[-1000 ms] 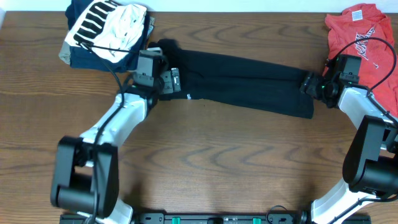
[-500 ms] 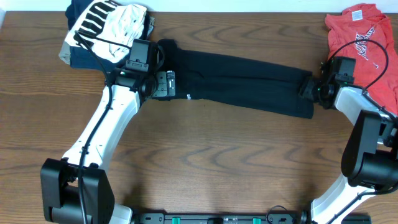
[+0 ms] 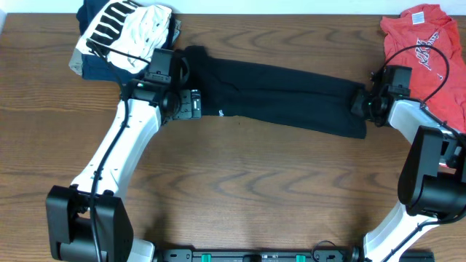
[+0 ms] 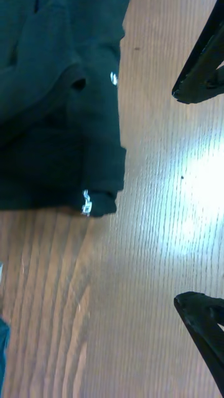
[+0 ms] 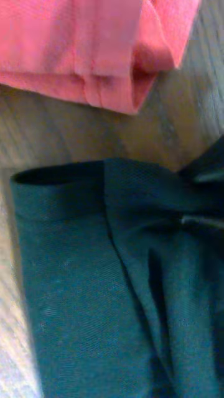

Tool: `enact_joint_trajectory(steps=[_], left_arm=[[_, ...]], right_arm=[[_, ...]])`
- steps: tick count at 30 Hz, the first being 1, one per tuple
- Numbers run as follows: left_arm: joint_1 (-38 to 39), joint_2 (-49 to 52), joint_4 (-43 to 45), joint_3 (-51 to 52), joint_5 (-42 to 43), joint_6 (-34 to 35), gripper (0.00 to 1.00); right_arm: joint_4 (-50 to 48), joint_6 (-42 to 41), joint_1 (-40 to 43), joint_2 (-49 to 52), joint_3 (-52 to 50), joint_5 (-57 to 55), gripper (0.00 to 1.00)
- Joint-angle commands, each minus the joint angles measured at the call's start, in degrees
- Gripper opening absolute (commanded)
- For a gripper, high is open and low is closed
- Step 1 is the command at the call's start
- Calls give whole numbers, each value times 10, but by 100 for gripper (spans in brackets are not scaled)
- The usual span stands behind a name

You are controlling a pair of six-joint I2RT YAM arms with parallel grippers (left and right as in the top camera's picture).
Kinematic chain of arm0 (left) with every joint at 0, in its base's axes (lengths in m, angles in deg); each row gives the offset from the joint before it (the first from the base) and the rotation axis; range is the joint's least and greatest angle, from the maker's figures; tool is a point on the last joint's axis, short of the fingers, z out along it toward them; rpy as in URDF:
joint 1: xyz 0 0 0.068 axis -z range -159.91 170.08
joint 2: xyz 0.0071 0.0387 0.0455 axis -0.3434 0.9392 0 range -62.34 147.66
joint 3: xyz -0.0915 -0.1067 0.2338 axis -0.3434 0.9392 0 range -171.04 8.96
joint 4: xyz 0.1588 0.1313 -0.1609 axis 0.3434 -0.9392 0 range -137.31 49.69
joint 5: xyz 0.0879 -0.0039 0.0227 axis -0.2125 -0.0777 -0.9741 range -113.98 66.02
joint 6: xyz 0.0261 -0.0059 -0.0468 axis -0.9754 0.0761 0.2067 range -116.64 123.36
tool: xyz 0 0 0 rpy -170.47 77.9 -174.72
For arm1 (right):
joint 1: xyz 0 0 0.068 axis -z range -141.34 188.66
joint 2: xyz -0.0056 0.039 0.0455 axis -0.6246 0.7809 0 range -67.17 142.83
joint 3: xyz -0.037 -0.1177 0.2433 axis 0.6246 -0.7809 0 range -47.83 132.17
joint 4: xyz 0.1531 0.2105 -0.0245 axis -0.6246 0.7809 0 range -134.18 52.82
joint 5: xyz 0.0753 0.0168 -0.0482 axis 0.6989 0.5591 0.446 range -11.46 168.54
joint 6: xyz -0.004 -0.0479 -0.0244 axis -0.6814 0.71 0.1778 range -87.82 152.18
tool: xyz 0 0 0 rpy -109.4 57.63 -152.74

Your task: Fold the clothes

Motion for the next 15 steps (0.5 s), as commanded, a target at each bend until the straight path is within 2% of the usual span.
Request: enact_joint_trajectory(steps=[1,11,15], left_arm=[[-26,-3,-4,-8,-17,-7,98],[-67,-3,-8,-9,-13,-6,98],[-67,-3,-8,-8,-13,-6,98]], right_arm=[[29,-9,7,13,21,21,1],[334,94,70,2,257,40,1],[408,122,81,2,322,39,1]])
